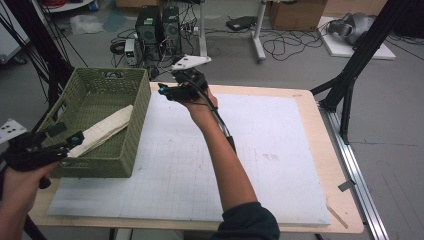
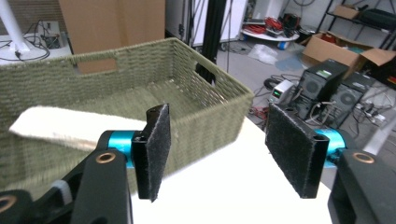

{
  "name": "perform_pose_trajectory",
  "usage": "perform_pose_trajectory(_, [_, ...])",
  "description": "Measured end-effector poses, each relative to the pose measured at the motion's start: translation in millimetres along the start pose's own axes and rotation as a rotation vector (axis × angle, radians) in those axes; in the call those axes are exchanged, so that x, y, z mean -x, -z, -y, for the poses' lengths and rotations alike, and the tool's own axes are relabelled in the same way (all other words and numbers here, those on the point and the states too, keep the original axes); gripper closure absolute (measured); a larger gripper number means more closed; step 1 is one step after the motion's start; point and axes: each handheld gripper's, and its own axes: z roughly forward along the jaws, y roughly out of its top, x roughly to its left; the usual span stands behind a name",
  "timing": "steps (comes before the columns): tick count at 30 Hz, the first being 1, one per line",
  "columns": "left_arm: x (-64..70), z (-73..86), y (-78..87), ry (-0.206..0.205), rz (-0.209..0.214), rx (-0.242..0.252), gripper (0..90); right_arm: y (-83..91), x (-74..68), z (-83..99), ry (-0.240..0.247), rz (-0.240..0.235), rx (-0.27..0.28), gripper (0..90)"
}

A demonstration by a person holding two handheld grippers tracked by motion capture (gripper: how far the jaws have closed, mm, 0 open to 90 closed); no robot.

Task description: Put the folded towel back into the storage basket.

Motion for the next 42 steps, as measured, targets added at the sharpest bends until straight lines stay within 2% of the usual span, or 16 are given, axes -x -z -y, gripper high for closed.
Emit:
perform_pose_trajectory(3, [12.6,-0.9,-12.4,-0.012,0.035,0.001,23.7,19.7,7.9,11.5,-0.005,0.012,-0.01,35.4])
perform_pose_trajectory(6, [23.8,-0.5,-23.3,-0.011,0.075,0.005,22.3,38.9,13.9,22.7,-0.026,0.033,-0.018,27.9])
perform_pose_trajectory(10, [41.6,0.7,-40.0,-0.031,0.123,-0.009,22.1,65.5,19.5,42.2,-0.034,0.062,-0.014,22.7])
perform_pose_trajectory(17, [67.3,0.2,-62.5,-0.049,0.184,-0.019,22.1,102.4,26.1,75.7,-0.052,0.114,-0.026,18.8])
perform_pose_trajectory(20, [77.9,1.8,-70.6,-0.079,0.201,-0.027,22.2,116.1,25.6,88.2,-0.057,0.134,-0.027,12.4])
perform_pose_trajectory(31, [119.0,16.1,-101.4,-0.102,0.295,-0.015,22.1,172.4,19.1,142.2,-0.072,0.197,-0.05,11.8])
perform_pose_trajectory(38, [137.4,32.2,-118.5,-0.11,0.348,-0.032,22.2,203.6,17.5,173.2,-0.101,0.256,-0.069,11.8])
perform_pose_trajectory(42, [145.8,43.7,-124.9,-0.141,0.366,-0.035,22.4,219.7,13.6,193.1,-0.119,0.29,-0.077,11.8])
